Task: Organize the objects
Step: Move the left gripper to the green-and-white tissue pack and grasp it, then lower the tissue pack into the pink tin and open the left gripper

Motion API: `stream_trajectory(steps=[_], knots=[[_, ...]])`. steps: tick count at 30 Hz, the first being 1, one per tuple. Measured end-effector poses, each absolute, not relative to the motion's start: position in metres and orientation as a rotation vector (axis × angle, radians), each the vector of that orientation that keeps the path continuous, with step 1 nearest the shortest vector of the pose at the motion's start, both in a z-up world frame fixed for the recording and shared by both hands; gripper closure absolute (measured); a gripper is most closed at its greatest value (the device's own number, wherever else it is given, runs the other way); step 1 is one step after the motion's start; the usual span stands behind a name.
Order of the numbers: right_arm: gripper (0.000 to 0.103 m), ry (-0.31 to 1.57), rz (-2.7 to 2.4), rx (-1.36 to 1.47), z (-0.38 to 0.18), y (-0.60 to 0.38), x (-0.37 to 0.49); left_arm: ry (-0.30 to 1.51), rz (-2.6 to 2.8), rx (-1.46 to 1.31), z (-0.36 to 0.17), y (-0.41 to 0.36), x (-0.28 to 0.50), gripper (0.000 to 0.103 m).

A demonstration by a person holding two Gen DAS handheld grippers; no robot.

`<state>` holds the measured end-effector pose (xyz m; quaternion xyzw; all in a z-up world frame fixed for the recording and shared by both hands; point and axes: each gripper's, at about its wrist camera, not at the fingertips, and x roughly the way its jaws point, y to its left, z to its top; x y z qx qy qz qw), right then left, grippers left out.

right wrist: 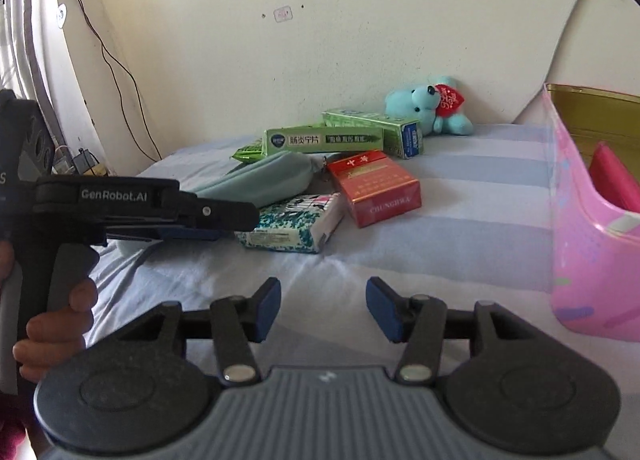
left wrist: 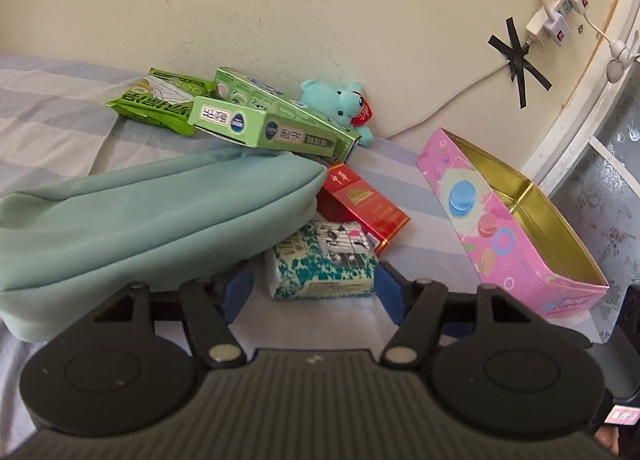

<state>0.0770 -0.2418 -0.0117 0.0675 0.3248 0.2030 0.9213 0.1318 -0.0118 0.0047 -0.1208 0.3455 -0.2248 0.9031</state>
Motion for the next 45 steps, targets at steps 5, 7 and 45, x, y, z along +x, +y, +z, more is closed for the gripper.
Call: stream_trajectory(steps=[5,7,45], knots=[[0.047,0.677,0.435,0.072,-0.014,-0.218,0.104,0.737,-0.486,-0.252,-0.006,-0.02,0.147,0.035],[0.047,0.683,0.436,0.05,-0.017,-0.209,0.116,0.721,-0.487,-0.229,-0.008,-0.024,0.146,0.036],[0.028,0.234,-0.211,0.141,0.003,-0.44,0.014,0.608,-0.854,0.104,0.043,-0.341,0.093,0.047]])
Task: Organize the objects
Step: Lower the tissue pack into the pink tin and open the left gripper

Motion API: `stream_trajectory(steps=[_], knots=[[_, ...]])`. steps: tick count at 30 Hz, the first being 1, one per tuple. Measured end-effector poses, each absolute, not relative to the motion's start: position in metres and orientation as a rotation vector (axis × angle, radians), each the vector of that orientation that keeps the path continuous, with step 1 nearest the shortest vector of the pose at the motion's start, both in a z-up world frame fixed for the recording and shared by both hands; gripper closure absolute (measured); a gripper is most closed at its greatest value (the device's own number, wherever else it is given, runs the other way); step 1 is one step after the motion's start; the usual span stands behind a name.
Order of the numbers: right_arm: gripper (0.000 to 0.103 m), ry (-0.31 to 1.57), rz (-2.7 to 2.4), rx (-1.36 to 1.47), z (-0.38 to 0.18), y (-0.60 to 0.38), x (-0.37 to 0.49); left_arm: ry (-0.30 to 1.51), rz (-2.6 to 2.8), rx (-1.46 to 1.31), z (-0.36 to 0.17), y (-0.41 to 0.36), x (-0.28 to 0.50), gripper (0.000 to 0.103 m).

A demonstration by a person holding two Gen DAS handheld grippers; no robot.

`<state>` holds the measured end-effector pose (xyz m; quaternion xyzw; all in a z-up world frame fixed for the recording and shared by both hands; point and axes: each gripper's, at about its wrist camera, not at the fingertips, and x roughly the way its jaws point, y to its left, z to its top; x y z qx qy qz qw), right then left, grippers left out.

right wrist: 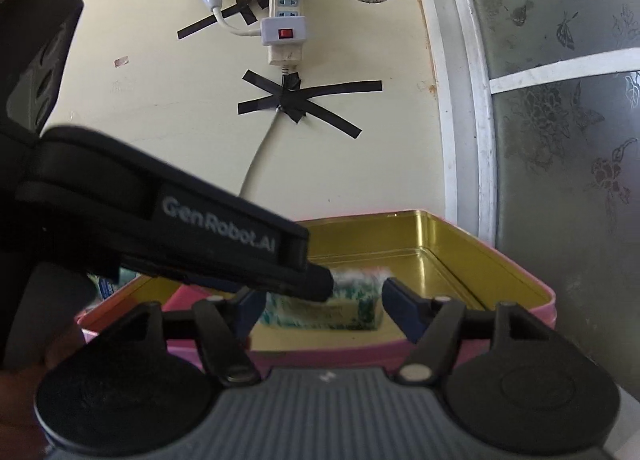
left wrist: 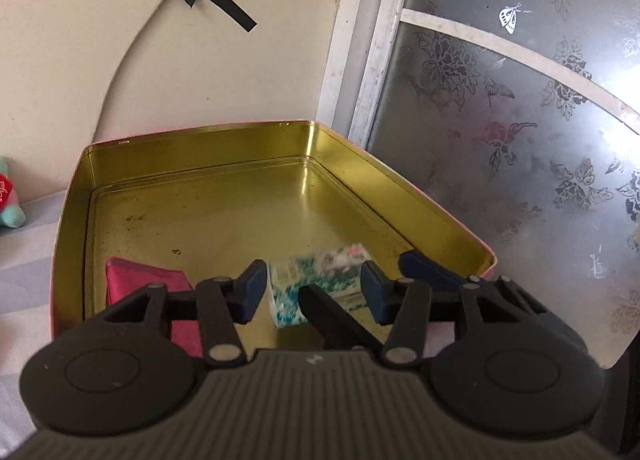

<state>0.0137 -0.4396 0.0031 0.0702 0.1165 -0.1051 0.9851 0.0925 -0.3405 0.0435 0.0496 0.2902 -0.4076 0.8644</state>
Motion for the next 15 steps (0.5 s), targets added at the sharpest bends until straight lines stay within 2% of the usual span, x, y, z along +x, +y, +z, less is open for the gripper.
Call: stream_trajectory(steps=[1,5,7,15], knots=[[0.023,0.233,-0.215,0.149,0.003,-0.441,0.014,0.604,-0.842,0.106,0.043,-0.34,0.092,0.044],[0.012,0.196,-0.239,0.169,0.003,-0.444,0.009,0.592,-0.839,0.075,0.052,-0.325,0.09,0.042],[0.009,0.157,-0.221,0.16,0.005,-0.44,0.003,0.567,-0.839,0.07,0.059,-0.312,0.084,0.04],[0.008,0.069,-0.116,0.061,0.018,-0.4,-0.015,0.451,-0.771,0.024,0.082,-0.23,0.064,0.031]])
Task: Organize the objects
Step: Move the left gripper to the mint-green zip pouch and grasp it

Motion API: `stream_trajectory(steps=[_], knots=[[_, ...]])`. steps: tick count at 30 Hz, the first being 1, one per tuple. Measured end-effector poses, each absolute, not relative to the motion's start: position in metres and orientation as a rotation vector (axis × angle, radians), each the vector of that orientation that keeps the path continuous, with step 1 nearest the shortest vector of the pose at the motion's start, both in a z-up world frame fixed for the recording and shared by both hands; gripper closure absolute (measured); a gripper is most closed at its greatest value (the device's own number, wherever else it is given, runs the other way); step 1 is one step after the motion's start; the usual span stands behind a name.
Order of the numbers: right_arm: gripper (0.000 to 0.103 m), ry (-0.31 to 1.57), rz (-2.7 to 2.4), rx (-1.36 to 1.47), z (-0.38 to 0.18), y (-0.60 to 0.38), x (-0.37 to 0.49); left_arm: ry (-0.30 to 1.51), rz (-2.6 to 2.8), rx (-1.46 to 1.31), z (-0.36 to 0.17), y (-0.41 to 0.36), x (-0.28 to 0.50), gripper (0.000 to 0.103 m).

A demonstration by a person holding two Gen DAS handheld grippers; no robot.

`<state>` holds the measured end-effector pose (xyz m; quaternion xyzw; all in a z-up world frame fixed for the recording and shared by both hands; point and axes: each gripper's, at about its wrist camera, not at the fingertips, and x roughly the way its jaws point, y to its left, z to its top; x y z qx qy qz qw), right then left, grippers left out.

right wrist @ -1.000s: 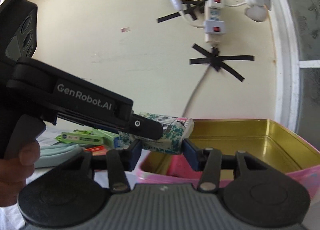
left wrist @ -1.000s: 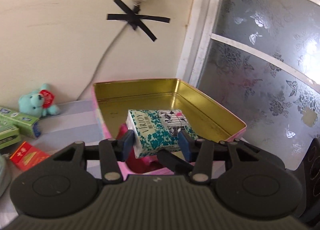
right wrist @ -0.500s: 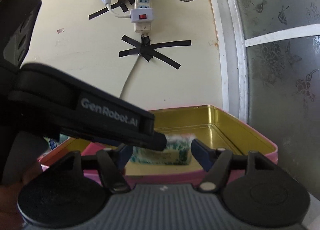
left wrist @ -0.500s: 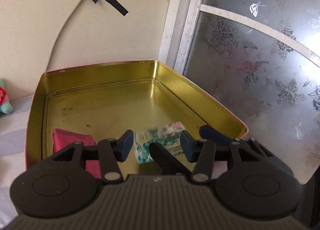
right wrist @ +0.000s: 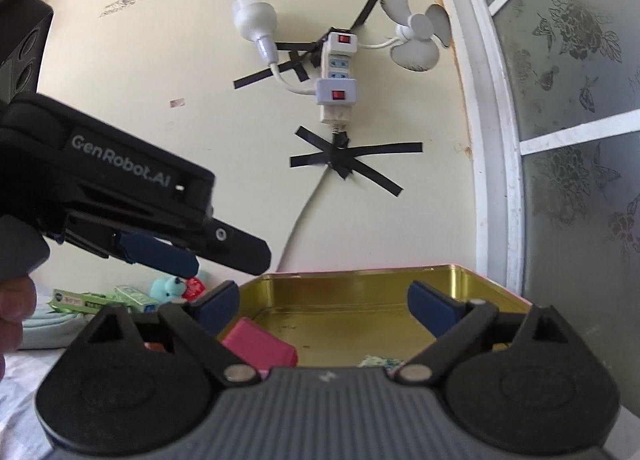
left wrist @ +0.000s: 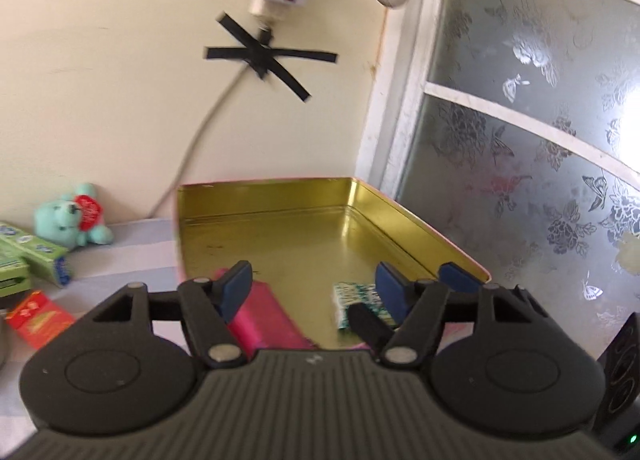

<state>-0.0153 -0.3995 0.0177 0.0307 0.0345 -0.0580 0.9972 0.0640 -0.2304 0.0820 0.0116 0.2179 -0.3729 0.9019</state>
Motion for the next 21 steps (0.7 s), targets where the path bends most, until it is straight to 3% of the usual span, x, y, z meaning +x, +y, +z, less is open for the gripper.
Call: stream_trajectory(steps=[7,21], knots=[[0.008,0.074,0.026,0.064,0.033,-0.349,-0.025,0.465,-0.654,-0.04,0.072,-0.144,0.066,0.031],[0.008,0.332,0.316,0.088,0.015,-0.235,0.012,0.455,-0.359,-0.17,0.05,0.011,0.062,0.03]])
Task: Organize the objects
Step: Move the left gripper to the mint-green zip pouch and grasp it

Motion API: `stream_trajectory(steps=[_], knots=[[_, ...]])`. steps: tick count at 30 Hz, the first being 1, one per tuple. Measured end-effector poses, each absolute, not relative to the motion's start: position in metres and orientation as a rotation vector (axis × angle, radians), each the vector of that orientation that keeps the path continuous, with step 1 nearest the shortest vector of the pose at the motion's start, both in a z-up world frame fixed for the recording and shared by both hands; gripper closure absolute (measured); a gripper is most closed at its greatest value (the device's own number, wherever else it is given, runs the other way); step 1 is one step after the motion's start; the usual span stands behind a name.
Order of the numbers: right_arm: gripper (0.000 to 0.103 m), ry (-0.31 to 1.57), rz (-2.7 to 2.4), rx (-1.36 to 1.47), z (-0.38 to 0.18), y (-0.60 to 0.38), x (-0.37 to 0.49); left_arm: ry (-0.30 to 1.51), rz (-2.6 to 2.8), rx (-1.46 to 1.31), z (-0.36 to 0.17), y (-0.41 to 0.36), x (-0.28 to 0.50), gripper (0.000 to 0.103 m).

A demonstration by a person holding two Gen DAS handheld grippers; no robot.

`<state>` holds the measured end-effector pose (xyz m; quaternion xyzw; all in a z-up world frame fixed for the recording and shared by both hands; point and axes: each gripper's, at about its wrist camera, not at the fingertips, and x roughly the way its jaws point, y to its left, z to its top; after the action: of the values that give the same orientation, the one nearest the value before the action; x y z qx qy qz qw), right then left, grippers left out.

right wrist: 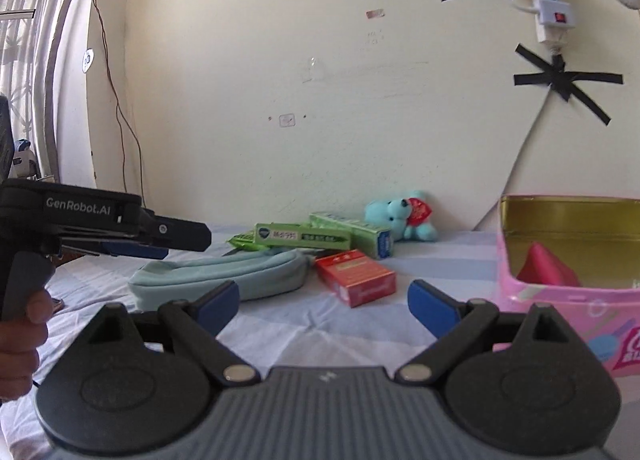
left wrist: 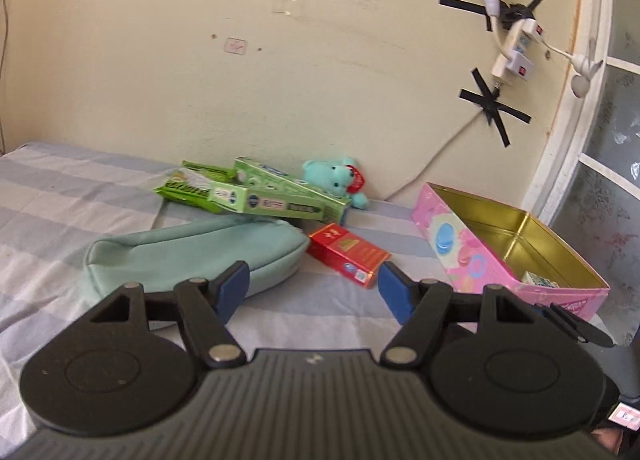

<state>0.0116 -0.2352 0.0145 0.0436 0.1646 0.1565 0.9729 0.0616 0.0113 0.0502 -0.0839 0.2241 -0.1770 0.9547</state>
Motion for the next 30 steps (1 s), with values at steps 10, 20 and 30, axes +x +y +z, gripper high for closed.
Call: stream_trajectory(steps=[10,20,30], knots=[[0.009,0.471,0.389,0.087,0.004,-0.2,0.045,0.415,-0.148,-0.357,0.05,0.119,0.062,0.027],[0.02,0.578,0.45,0.16,0.006,-0.174,0.151,0.554,-0.171,-0.441,0.019,0.126,0.095,0.027],[0.044,0.715,0.434,0.077,-0.019,-0.138,0.203,0.619,-0.135,-0.361,-0.001,0.111,0.11,0.035]])
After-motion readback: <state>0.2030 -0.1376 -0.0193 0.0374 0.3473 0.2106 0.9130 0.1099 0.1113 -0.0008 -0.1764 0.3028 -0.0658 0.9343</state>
